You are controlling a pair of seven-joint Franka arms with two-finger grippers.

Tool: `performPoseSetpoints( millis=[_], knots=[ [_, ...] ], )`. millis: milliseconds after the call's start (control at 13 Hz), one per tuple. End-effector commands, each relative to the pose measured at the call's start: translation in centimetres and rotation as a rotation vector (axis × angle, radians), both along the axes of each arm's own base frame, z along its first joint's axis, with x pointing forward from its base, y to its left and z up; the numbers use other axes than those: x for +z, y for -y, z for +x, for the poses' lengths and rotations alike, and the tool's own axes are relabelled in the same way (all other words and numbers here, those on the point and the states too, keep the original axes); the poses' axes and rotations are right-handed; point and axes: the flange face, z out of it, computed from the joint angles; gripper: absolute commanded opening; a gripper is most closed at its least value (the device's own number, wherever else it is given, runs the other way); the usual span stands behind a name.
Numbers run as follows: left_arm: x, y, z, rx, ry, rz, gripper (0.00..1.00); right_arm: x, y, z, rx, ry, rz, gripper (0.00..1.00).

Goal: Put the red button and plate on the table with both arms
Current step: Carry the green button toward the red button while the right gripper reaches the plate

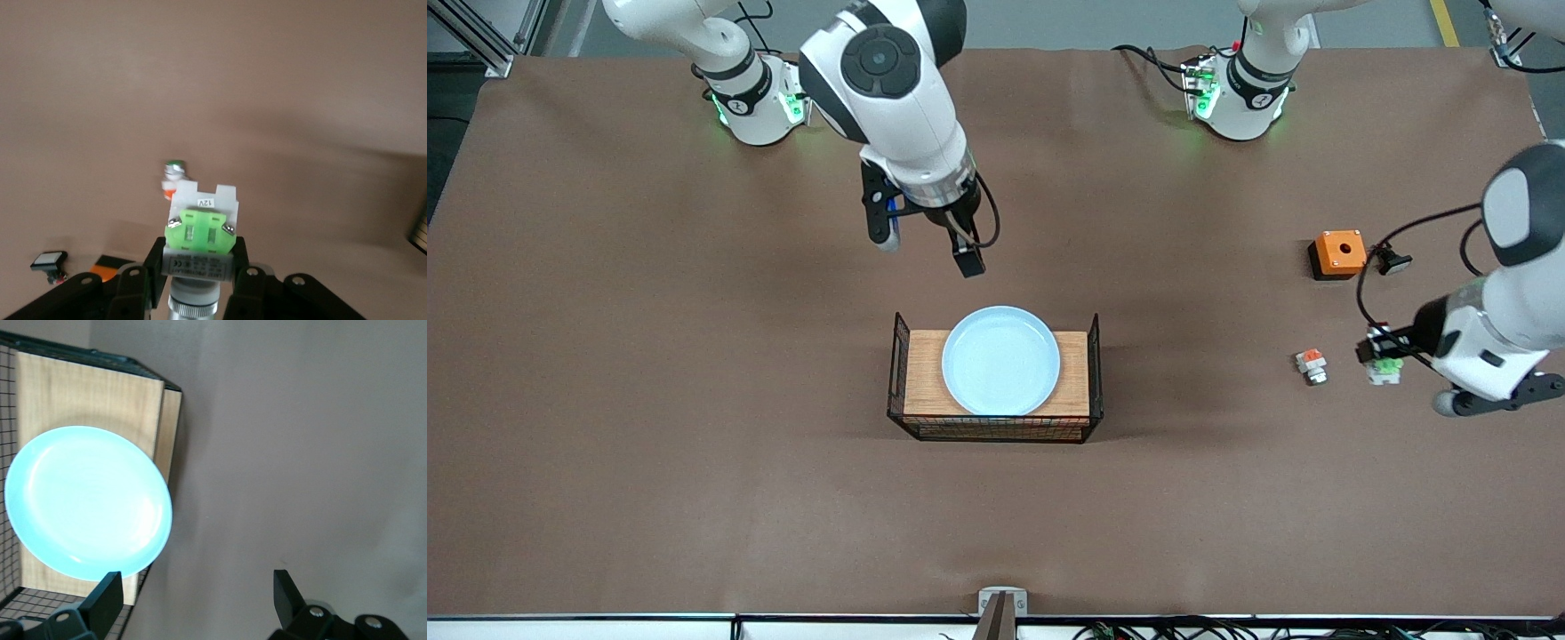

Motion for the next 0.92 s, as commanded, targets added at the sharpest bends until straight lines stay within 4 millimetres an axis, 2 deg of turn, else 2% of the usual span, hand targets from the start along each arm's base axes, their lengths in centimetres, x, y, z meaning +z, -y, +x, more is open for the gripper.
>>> performPoseSetpoints(
  millis=[0, 154, 308, 538, 692, 846],
  knots=[
    [-6.2, -2.8, -1.7, 0.037, 0.029, -0.007, 0.0, -1.3, -1.6, 1.8, -0.012, 0.022, -0.027, 0.99],
    [-10.8, -5.7, -2.8, 0.035, 0.062, -0.014, 0.01, -3.1, -2.1, 2.7, -0.01, 0.046, -0.031, 0.99],
    [-14.2, -6.9, -3.5, 0.039, 0.069, -0.013, 0.01, -5.3, -2.6, 3.2, -0.01, 0.048, -0.033, 0.99],
    [-18.8, -10.4, -4.4, 0.05, 0.079, 0.018, 0.01, -8.1, -3.4, 3.2, -0.001, 0.043, -0.048, 0.99],
    [-21.0, -10.7, -4.5, 0.046, 0.102, 0.018, 0.02, -9.8, -3.9, 3.2, -0.018, 0.039, -0.048, 0.96],
    [-22.1, -11.7, -5.0, 0.055, 0.089, 0.018, 0.04, -10.8, -5.2, 2.3, -0.004, 0.042, -0.045, 0.87]
  ],
)
